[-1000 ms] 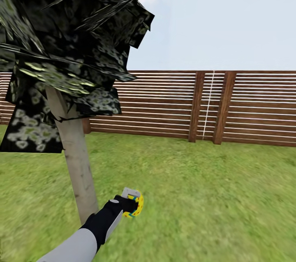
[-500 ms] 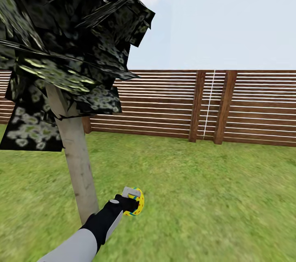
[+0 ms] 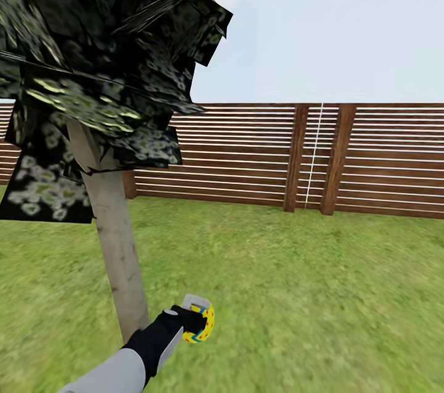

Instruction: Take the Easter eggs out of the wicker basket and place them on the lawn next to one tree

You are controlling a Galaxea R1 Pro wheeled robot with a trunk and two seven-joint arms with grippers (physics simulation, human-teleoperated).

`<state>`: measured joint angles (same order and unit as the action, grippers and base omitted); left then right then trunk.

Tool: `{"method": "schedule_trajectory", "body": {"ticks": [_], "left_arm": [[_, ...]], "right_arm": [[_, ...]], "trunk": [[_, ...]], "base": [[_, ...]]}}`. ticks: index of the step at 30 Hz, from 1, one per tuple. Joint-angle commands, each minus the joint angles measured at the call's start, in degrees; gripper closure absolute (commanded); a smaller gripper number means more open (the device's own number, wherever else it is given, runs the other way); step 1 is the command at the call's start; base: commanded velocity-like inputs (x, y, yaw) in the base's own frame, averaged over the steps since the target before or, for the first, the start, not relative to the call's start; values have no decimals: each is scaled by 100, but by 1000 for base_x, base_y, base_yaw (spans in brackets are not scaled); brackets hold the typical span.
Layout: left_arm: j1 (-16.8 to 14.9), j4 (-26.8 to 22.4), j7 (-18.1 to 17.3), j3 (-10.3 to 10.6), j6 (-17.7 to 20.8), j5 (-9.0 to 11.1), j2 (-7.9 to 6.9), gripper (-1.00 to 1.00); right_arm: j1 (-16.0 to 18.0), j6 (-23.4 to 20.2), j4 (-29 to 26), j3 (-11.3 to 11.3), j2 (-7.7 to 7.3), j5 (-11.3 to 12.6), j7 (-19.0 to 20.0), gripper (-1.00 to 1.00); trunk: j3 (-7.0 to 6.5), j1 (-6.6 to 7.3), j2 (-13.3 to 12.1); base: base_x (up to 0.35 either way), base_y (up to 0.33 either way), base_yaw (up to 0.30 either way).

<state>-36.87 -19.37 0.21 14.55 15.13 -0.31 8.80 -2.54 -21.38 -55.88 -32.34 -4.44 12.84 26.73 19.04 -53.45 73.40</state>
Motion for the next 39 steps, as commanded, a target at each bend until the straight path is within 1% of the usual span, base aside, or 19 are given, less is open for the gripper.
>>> {"method": "schedule_trajectory", "body": {"ticks": [1, 4, 6, 8, 18, 22, 24, 26, 27, 28, 29, 31, 34, 35, 36, 39], "left_arm": [[32, -5, 0, 25, 18, -4, -1, 100], [121, -5, -2, 29, -27, -4, -1, 100], [145, -5, -3, 30, -157, -4, 2, 100], [152, -6, -3, 31, -201, -4, 3, 100], [154, -6, -3, 31, -212, -4, 8, 100], [154, -4, -174, 31, -197, -10, 8, 100], [154, -2, -258, 31, -189, -12, 8, 100], [154, 1, -284, 31, -192, -12, 8, 100], [154, 2, -291, 31, -193, -13, 8, 100], [154, 1, -296, 31, -195, -13, 8, 100], [154, 2, -298, 31, -198, -13, 8, 100], [154, 1, -297, 31, -200, -15, 8, 100], [154, 0, -294, 31, -199, -18, 6, 100], [154, -2, -290, 31, -200, -20, 7, 100], [154, -3, -285, 31, -198, -19, 7, 100], [154, -4, -280, 31, -195, -21, 8, 100]], "right_arm": [[-1, -51, -11, -4, 3, 52, 8, -100], [-1, -51, -11, -1, 4, 52, 8, -100], [-1, -54, -7, 3, 5, 52, 8, -100], [-1, -53, -7, 7, 5, 58, 8, -100], [-1, -51, -10, 14, 13, 61, 3, -100], [-1, -49, -9, 3, 10, 55, 11, -100], [-2, -44, -60, -30, 13, 65, 76, -100], [-7, -49, -285, -60, 10, 97, 277, -100], [-8, -66, -514, -68, 19, 106, 423, -100], [-10, -137, -1017, -76, 50, 97, 571, -100], [-26, -223, -1325, -77, 69, 91, 624, -100], [-53, -495, -1718, -85, 74, 93, 681, -100], [-67, -986, -2314, -122, 34, 111, 716, -100], [-63, -1279, -2632, -127, 22, 108, 720, -100], [-51, -1430, -2795, -129, 17, 112, 723, -100], [4, -1644, -3133, -129, 8, 127, 727, -100]], "trunk": [[24, -23, 45], [78, -89, 166], [114, -133, 246], [150, -177, 326], [329, -396, 727], [400, -484, 888], [433, -528, 968], [468, -572, 1048], [486, -594, 1088], [504, -616, 1128], [522, -638, 1168], [557, -682, 1249], [611, -748, 1369], [629, -770, 1409], [647, -792, 1449], [701, -858, 1570]], "base": [[0, 0, 0], [0, 0, 0], [0, 0, 0], [0, 0, 0], [0, 0, 0], [0, 0, -12], [0, 0, -39], [0, 0, -16], [0, 0, -8], [0, 0, -4], [0, 0, -3], [0, 0, -1], [0, 0, 0], [0, 0, 0], [0, 0, 0], [0, 0, 0]]}}
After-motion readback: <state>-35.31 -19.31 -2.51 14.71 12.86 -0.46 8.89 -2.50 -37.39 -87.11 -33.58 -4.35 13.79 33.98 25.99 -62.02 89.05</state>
